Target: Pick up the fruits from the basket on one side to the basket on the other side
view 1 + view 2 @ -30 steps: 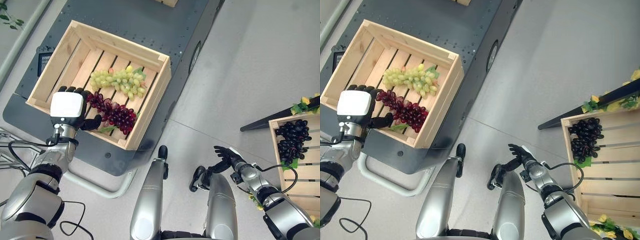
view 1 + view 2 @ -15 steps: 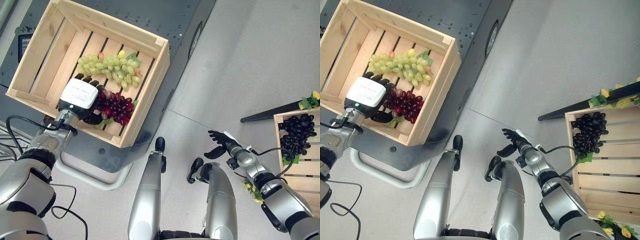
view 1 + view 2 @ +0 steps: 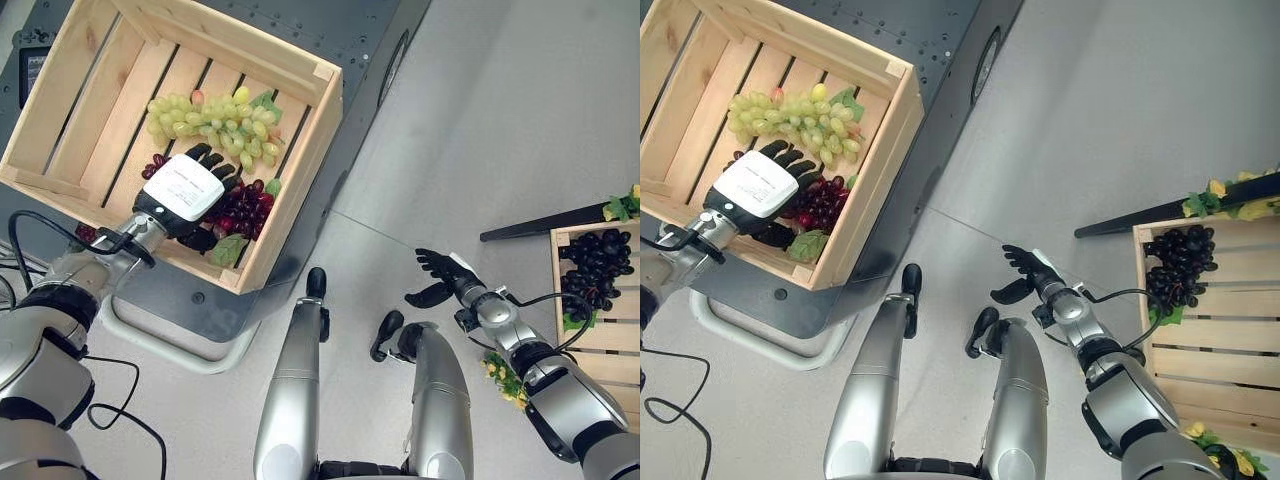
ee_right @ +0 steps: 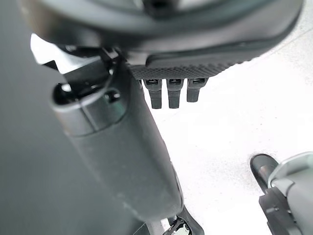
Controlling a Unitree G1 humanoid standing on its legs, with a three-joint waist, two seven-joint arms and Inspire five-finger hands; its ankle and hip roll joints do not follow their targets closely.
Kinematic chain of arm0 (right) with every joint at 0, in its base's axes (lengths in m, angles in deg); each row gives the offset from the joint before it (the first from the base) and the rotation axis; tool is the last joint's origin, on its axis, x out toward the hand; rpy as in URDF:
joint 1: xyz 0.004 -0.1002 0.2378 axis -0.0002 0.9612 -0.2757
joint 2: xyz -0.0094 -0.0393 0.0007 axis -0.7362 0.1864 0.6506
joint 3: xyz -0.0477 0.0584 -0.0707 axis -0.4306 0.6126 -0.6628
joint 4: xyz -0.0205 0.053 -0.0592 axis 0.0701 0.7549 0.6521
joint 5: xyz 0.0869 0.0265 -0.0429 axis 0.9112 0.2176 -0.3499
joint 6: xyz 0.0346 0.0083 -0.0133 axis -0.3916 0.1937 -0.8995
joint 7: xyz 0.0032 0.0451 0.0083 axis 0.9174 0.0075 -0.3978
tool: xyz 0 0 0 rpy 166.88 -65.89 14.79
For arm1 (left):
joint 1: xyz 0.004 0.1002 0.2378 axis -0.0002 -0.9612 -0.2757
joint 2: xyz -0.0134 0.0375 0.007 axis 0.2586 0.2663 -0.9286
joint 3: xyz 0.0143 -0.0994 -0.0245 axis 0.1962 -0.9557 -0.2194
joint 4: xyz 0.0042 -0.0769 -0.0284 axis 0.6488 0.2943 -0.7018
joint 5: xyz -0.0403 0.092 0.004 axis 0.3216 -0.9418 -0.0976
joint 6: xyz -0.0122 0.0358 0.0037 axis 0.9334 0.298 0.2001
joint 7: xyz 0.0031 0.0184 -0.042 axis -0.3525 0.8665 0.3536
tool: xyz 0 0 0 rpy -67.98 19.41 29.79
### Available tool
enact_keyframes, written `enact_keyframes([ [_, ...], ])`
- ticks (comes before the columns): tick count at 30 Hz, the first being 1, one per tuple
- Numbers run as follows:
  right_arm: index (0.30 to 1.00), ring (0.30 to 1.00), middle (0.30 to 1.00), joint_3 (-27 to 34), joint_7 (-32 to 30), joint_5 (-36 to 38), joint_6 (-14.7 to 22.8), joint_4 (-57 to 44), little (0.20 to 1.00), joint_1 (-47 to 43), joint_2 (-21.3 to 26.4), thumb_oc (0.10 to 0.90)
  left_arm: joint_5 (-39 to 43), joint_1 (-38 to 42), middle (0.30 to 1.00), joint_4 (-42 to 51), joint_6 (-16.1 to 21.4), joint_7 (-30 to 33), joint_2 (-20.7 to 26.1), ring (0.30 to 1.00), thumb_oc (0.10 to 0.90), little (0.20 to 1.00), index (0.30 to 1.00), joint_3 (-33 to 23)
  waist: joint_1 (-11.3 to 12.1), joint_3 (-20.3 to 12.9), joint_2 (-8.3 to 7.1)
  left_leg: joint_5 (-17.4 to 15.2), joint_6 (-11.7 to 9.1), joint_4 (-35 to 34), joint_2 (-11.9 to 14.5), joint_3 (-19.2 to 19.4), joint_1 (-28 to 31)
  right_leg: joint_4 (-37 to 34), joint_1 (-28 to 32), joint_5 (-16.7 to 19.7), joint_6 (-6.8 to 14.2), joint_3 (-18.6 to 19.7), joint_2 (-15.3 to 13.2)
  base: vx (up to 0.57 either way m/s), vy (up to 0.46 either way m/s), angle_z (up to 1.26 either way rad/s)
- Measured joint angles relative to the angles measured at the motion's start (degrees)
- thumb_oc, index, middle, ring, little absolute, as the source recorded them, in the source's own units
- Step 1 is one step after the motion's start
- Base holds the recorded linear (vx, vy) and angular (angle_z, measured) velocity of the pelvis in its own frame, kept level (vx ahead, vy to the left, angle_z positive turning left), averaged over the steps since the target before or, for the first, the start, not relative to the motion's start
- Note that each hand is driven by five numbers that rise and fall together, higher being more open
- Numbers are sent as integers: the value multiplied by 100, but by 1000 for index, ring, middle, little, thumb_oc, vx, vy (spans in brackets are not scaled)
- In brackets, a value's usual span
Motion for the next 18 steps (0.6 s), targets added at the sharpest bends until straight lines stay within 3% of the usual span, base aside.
enact_keyframes([
  [6,900,900,900,50,0,-1,-1,24,900,86,6,800,64,137,900,24,133,-268,1,900,800,900,900,111,-13,-1,-11,-1,-1,0,2,1,-28,-1,-27,-7,-13,1,-10,0,0,0],
  [18,900,900,900,50,32,199,-1,30,900,43,76,800,1321,250,900,201,60,-1469,77,900,800,900,900,108,45,-5,-21,-17,-25,-27,54,34,-117,-54,-119,1,-4,22,38,0,0,0],
])
